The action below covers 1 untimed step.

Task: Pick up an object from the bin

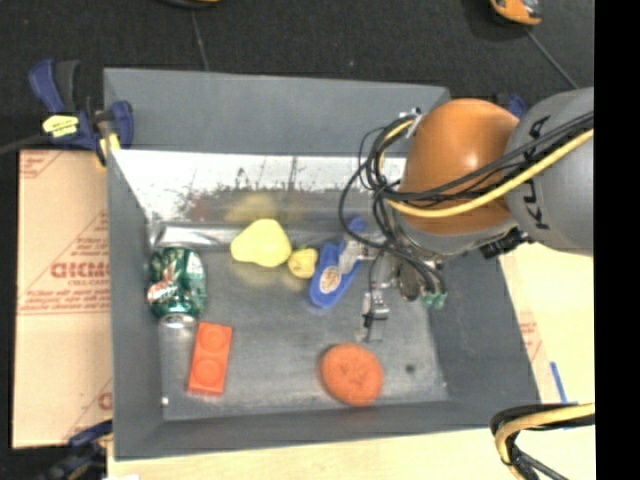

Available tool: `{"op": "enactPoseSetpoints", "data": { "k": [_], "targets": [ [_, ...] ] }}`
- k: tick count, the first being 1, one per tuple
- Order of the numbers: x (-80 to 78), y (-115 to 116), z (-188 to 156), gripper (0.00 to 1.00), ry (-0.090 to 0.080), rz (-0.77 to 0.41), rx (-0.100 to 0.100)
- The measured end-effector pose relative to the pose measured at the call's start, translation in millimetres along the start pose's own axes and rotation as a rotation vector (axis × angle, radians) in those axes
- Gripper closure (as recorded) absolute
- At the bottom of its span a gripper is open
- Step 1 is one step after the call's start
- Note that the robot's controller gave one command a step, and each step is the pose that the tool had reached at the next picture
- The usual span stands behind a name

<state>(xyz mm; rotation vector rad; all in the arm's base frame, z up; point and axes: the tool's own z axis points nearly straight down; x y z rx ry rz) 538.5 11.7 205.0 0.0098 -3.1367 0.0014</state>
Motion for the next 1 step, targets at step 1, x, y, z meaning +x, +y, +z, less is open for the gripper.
{"op": "enactPoseSetpoints", "data": {
  "k": [1],
  "targets": [
    [-1.7, 0.1, -4.3, 0.00, -0.008, 0.000, 0.000]
  ]
}}
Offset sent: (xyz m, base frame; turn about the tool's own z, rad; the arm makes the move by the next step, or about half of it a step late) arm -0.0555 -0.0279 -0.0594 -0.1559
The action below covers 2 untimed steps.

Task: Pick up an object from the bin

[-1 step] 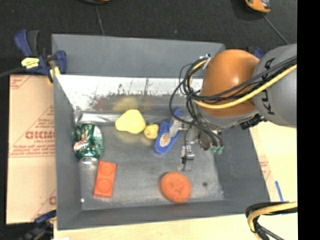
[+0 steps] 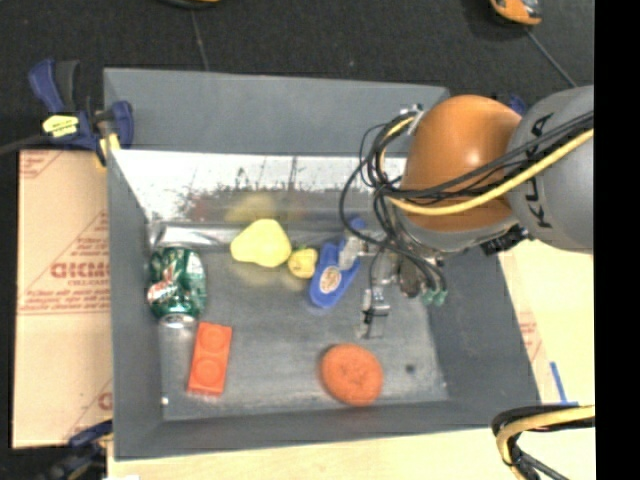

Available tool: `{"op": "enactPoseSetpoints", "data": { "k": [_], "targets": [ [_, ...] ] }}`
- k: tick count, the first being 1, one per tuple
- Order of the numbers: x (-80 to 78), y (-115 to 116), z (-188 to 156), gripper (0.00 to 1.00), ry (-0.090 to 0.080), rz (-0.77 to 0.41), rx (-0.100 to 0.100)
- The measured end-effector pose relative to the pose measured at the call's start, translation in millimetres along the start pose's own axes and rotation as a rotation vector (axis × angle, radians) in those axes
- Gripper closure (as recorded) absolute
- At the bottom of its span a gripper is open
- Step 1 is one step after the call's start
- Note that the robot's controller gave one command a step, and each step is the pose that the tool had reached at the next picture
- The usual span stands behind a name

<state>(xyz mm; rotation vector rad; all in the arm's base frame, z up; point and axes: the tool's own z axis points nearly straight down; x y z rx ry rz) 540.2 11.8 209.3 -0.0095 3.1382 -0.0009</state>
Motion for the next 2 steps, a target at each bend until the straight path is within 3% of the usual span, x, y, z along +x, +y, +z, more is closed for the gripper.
{"op": "enactPoseSetpoints", "data": {
  "k": [1, 2],
  "targets": [
    [45.7, -22, 51, 0.00, -0.001, -0.126, 0.000],
    [61.0, -30, 68, 0.00, -0.002, -0.131, 0.000]
  ]
}}
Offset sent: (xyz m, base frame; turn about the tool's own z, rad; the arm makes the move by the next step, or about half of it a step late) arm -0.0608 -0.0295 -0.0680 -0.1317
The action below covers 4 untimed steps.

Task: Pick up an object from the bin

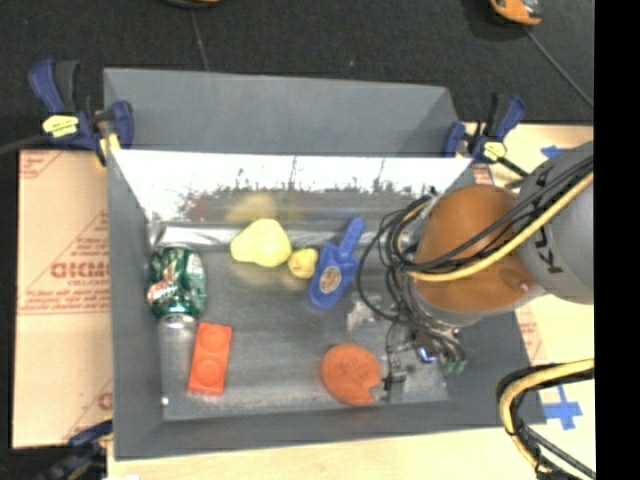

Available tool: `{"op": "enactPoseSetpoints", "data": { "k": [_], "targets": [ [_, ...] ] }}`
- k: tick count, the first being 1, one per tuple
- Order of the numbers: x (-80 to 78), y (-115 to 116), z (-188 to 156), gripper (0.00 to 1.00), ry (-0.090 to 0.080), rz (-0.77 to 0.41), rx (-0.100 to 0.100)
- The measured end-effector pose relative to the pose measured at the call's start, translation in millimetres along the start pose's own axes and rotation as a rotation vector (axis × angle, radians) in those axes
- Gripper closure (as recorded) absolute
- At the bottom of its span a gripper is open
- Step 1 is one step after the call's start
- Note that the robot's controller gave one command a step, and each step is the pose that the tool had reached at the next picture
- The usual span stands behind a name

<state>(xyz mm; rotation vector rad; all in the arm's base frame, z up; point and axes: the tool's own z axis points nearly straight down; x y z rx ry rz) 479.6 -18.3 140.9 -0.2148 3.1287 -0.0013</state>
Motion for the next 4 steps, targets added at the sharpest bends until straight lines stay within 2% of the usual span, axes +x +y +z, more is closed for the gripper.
{"op": "enactPoseSetpoints", "data": {
  "k": [1, 2, 3, 4],
  "targets": [
    [4.4, 4, -1, 0.00, 0.006, 0.013, -0.002],
    [0.7, -1, 71, 0.00, -0.019, 0.027, 0.000],
    [2.0, 9, 71, 1.00, -0.010, 0.080, -0.002],
    [2.0, 8, 71, 1.00, -0.011, 0.079, -0.001]
  ]
}}
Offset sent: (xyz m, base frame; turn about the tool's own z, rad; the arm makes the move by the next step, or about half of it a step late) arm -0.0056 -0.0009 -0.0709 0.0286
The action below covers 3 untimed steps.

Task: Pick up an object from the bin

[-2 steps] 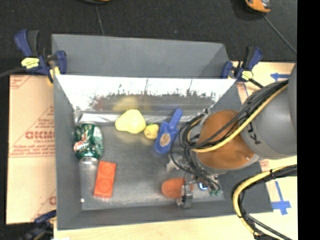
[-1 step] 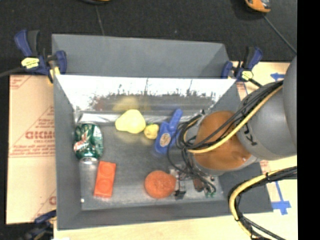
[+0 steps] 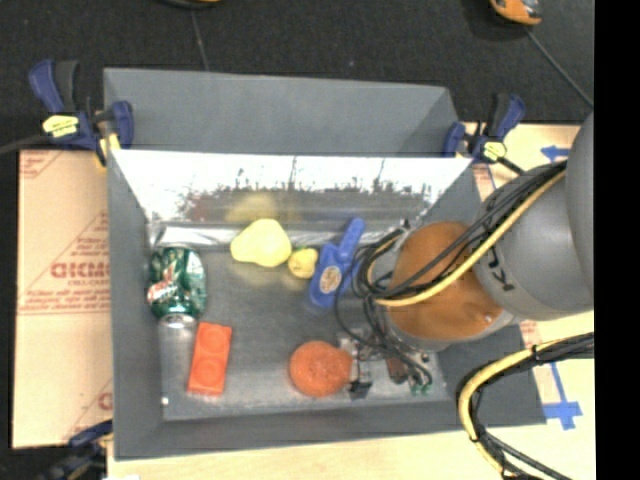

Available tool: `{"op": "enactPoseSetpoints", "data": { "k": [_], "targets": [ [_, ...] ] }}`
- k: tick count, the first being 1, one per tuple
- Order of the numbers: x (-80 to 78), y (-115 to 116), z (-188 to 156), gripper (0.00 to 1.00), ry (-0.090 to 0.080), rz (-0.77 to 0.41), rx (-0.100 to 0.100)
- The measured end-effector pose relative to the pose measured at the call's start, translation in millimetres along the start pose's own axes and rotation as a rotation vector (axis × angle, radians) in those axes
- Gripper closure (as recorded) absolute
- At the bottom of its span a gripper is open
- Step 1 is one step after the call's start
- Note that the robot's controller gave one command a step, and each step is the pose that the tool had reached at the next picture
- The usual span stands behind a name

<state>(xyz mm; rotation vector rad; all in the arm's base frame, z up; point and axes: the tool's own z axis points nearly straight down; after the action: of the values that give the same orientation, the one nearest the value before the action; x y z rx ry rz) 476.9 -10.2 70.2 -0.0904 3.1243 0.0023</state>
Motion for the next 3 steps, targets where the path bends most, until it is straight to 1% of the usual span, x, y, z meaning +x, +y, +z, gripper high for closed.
{"op": "enactPoseSetpoints", "data": {
  "k": [1, 3],
  "targets": [
    [2.0, 0, -26, 1.00, 0.008, 0.000, 0.000],
    [-1.5, -1, -87, 1.00, 0.000, 0.002, 0.002]
  ]
}}
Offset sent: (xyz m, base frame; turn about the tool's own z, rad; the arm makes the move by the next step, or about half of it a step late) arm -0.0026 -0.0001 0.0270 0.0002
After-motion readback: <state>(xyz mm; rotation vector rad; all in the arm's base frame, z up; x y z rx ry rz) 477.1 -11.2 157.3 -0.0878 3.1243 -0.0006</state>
